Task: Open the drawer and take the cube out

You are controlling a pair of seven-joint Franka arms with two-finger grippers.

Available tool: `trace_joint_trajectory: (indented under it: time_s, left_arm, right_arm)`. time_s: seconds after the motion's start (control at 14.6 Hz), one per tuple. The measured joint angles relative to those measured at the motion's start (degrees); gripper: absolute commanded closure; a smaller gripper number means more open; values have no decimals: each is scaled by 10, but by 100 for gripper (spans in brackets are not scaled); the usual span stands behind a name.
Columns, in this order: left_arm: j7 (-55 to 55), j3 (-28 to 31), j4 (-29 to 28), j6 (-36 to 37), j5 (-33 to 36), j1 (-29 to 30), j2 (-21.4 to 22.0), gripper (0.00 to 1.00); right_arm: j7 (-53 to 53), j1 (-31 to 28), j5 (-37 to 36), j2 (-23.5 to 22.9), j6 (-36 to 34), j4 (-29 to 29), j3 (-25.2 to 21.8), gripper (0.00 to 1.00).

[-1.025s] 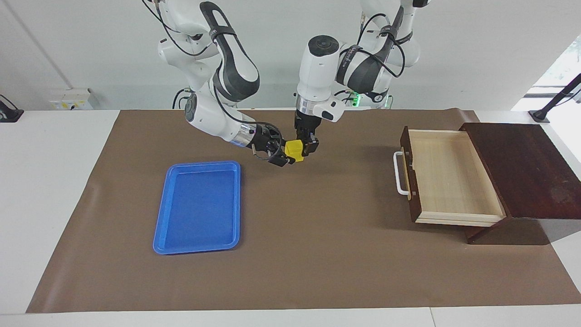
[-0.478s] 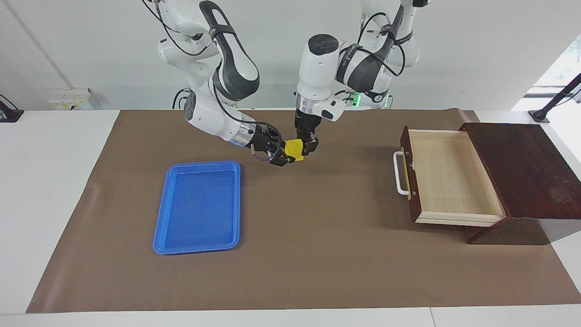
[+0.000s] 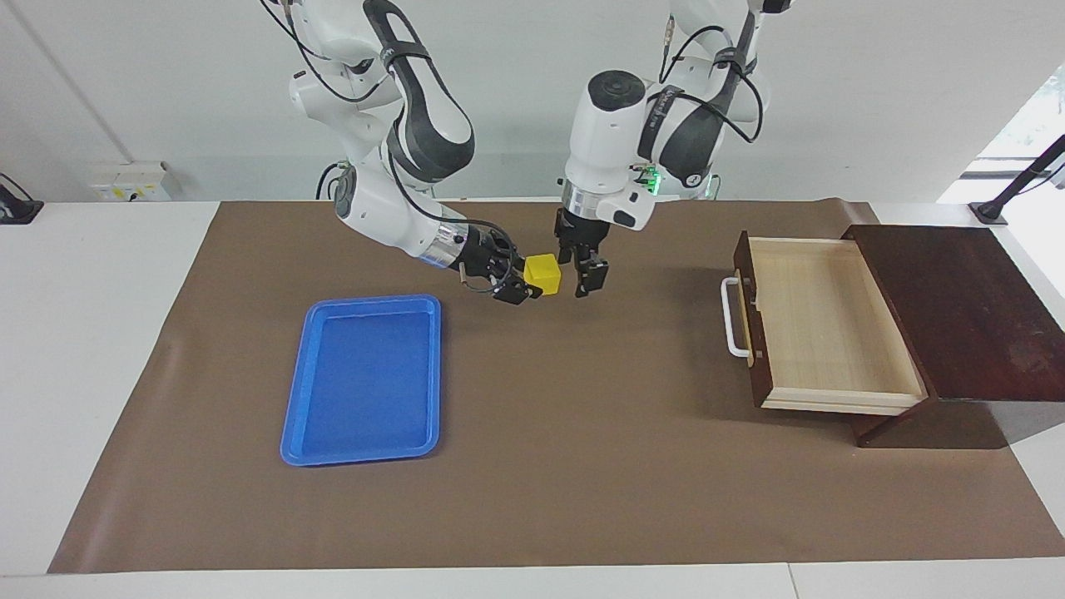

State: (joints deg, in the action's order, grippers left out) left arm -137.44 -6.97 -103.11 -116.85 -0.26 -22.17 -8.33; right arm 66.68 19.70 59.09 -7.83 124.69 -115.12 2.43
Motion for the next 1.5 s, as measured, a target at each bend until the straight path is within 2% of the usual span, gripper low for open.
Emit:
trace_joint_trajectory:
  time_s: [0.14, 0.41, 0.68, 0.89, 1.03, 1.23, 1.44, 1.5]
  left_arm:
    - [76, 1, -15, -7, 1, 39, 0, 0]
    - [262, 1, -58, -43, 4, 127, 3, 0]
    - [452, -1, -65, -42, 18, 180, 6, 0]
    - [478, -5, -61, -42, 62, 196, 8, 0]
    - [484, -11, -59, -41, 63, 223, 12, 0]
    - [513, -17, -58, -42, 64, 272, 17, 0]
    - [597, -6, -59, -46, 88, 352, 15, 0]
    - [619, -6, -60, -46, 76, 372, 16, 0]
  right_arm:
    - [0, -29, 0, 0, -21, 6, 0, 100]
    - [-3, -132, -21, -10, -55, 14, -5, 100]
    - [-32, -208, -72, -68, -56, 25, -7, 100]
    - [-75, -236, -93, -110, -58, 33, -7, 100]
    - [-94, -249, -94, -127, -59, 31, -7, 100]
    - [-97, -248, -94, -133, -60, 18, -5, 100]
    - [-98, -245, -94, -131, -62, -4, 0, 100]
    - [-102, -242, -94, -130, -62, -12, 1, 100]
